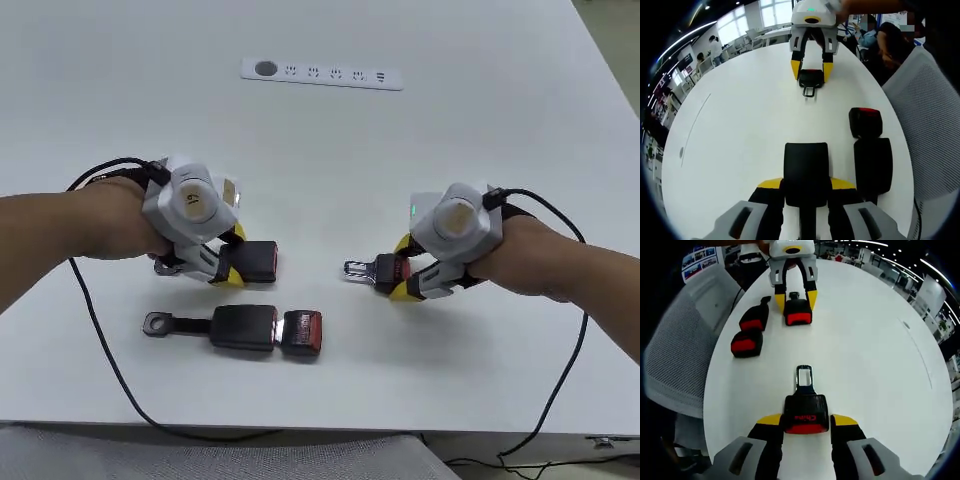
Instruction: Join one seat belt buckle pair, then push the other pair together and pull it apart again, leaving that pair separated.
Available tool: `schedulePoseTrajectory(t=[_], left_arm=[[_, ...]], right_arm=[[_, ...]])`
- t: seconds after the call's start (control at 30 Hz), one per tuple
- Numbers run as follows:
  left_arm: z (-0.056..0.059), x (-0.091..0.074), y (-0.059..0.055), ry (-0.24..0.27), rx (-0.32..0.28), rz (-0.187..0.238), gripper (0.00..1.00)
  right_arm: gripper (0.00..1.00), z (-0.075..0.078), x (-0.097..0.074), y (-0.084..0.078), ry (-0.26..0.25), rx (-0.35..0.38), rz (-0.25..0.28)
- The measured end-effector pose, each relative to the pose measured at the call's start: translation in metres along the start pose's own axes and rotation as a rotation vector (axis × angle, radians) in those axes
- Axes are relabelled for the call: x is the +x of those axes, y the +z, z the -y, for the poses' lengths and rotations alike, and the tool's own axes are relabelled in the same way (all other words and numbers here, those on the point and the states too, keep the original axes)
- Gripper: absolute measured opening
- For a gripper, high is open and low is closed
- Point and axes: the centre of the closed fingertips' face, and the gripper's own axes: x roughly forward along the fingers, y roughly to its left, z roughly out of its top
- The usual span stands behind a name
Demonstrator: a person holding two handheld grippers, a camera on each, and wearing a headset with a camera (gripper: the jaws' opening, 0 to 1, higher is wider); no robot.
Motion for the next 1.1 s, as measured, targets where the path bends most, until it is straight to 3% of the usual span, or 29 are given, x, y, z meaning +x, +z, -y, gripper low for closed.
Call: schedulePoseTrajectory(t=[0.27, 0.5, 0.7, 0.83, 0.93, 1.03, 1.1], left_arm=[[-0.004, -0.001, -0.001, 0.005, -0.052, 0.000, 0.36], [0.005, -0.004, -0.004, 0.009, -0.058, 0.000, 0.46], [-0.006, -0.028, -0.004, 0.106, -0.122, 0.066, 0.51], [0.002, -0.045, -0.005, 0.151, -0.177, 0.103, 0.60], [0.014, -0.051, -0.016, 0.186, -0.246, 0.127, 0.67], [0.025, -0.058, -0.030, 0.200, -0.273, 0.112, 0.71], [0.029, -0.064, -0.034, 0.225, -0.309, 0.123, 0.74]], right_arm=[[0.41, 0.002, -0.002, 0.000, -0.038, 0.032, 0.013], [0.43, -0.003, -0.007, 0.006, -0.057, 0.098, 0.073], [0.46, -0.003, -0.019, 0.015, -0.109, 0.155, 0.145], [0.51, -0.011, -0.029, 0.021, -0.131, 0.197, 0.192], [0.53, -0.022, -0.032, 0.021, -0.145, 0.211, 0.209], [0.59, -0.030, -0.037, 0.022, -0.166, 0.257, 0.236], [0.65, -0.040, -0.041, 0.024, -0.175, 0.271, 0.247]])
